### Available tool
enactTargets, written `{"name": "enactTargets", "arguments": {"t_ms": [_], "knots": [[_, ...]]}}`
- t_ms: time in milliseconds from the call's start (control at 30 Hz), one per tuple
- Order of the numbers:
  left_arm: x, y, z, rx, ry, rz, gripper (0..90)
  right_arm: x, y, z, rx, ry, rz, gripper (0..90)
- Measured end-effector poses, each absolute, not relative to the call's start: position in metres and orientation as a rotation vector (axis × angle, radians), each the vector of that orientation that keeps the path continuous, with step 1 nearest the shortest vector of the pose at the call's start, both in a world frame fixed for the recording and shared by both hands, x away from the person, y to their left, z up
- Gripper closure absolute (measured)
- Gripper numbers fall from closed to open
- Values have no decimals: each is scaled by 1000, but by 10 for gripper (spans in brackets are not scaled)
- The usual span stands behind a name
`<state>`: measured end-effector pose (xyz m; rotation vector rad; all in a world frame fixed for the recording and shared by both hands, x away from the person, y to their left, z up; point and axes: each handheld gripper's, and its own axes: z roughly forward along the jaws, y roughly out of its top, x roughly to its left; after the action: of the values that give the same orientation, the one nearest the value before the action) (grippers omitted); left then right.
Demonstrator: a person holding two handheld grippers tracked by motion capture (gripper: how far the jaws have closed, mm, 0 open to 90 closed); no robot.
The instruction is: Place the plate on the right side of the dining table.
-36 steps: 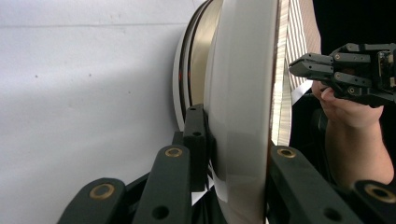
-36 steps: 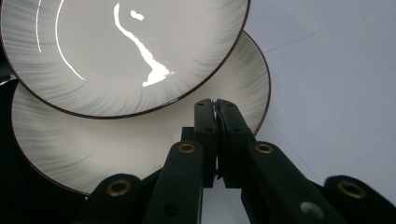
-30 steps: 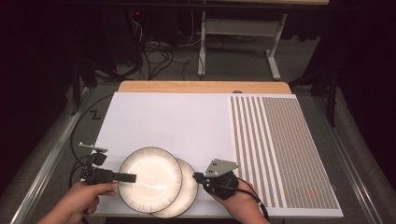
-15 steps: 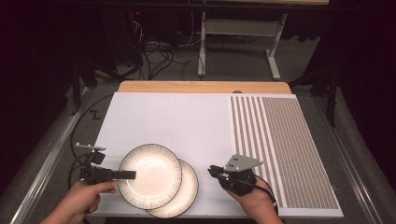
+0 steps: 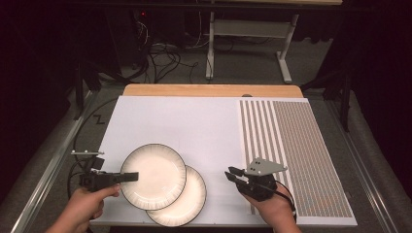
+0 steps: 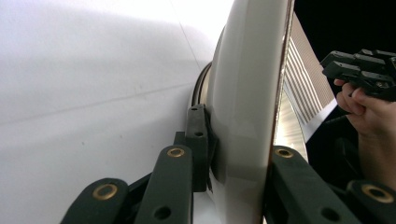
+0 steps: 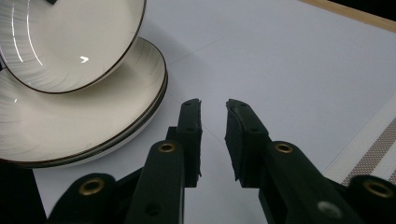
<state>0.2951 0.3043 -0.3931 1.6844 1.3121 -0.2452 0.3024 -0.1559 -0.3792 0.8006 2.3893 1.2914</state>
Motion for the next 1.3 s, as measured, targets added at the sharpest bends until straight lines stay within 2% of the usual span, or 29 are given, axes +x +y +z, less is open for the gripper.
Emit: {"name": "enactTargets", "arguments": {"t_ms": [233,600,900,1100,1267,1300], "knots": [[294,303,-394,1666,1285,-177,788,304,-172,-376,839,2323,1333,669],[292,295,-390,1709,1192,-37,787,301,-193,-373,886,2236,1416,399],[289,289,-387,1732,1110,79,787,298,-196,-371,871,2165,1413,217],[283,286,-388,1740,1054,144,785,298,-196,-372,887,2141,1439,141],[280,287,-393,1717,1025,155,785,296,-196,-377,906,2140,1431,14],[279,287,-394,1713,1021,153,784,296,-197,-378,904,2136,1428,11]]}}
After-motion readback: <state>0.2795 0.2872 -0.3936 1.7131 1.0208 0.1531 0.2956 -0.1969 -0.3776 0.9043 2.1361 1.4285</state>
